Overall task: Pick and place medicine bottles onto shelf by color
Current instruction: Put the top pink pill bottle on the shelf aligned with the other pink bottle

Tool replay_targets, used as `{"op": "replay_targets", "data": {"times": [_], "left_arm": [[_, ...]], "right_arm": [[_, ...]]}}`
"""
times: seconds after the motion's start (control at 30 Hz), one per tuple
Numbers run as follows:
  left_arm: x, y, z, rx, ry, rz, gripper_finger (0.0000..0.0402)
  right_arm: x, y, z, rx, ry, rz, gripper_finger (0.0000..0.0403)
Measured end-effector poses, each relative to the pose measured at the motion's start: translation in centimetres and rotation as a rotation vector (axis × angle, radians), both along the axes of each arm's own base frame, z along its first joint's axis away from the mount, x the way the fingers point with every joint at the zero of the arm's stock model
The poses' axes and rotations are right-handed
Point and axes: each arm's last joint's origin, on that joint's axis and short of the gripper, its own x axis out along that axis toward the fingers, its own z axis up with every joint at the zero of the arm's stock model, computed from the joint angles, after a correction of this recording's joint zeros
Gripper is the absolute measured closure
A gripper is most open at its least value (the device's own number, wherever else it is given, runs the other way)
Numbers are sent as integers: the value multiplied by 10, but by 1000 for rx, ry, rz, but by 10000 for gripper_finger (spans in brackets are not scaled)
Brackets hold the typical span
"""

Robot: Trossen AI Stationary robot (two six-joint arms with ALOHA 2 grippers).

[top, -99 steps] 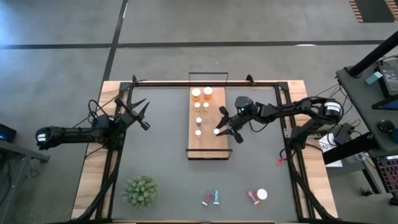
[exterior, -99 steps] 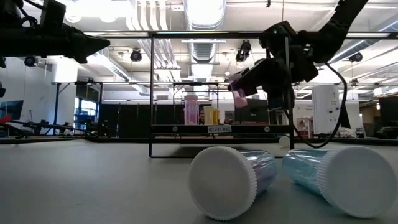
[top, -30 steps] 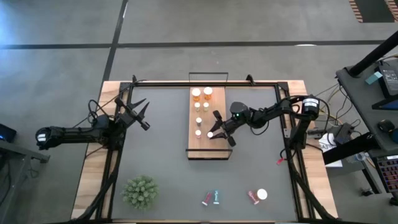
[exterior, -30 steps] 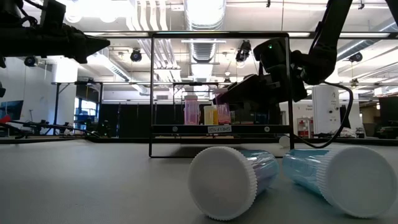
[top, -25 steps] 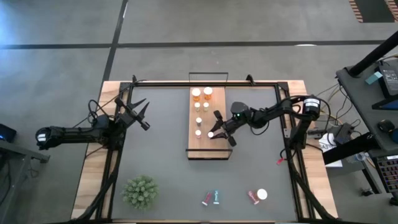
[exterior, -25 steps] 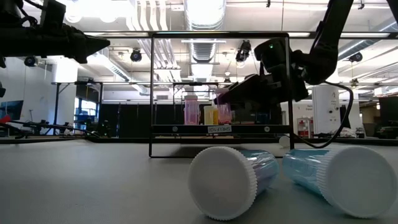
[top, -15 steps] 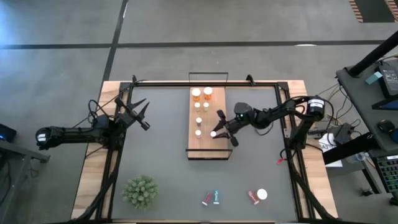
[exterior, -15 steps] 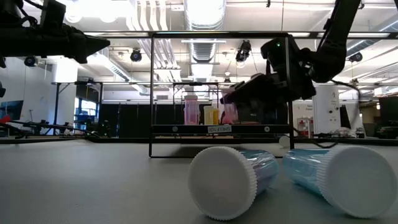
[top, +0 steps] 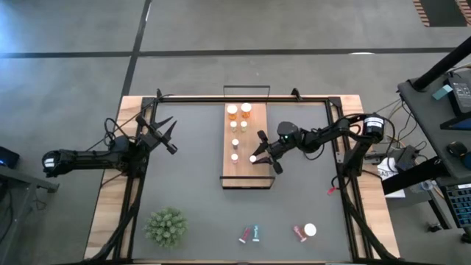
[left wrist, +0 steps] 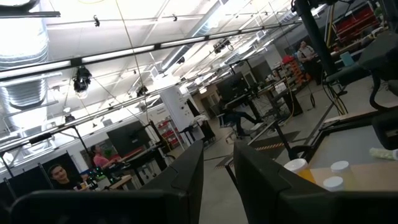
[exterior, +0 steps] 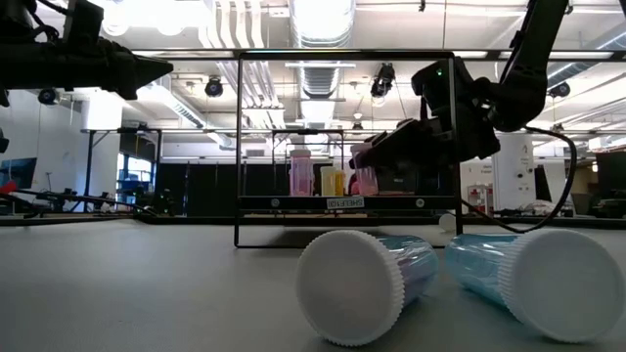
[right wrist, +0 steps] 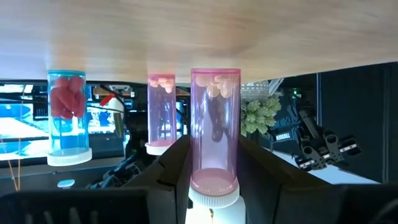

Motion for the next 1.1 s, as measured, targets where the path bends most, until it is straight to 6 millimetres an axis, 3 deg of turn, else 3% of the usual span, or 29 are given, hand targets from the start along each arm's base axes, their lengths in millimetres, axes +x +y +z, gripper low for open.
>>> {"op": "replay_targets", "data": {"times": [0.6, 1.1], "left_arm": [[0, 0, 0, 0, 0, -1, 330], [0, 0, 0, 0, 0, -1, 330]], "right_arm": [[-1, 1, -2, 4, 23, 9, 300], [-1, 1, -2, 2, 22, 11, 271]]}}
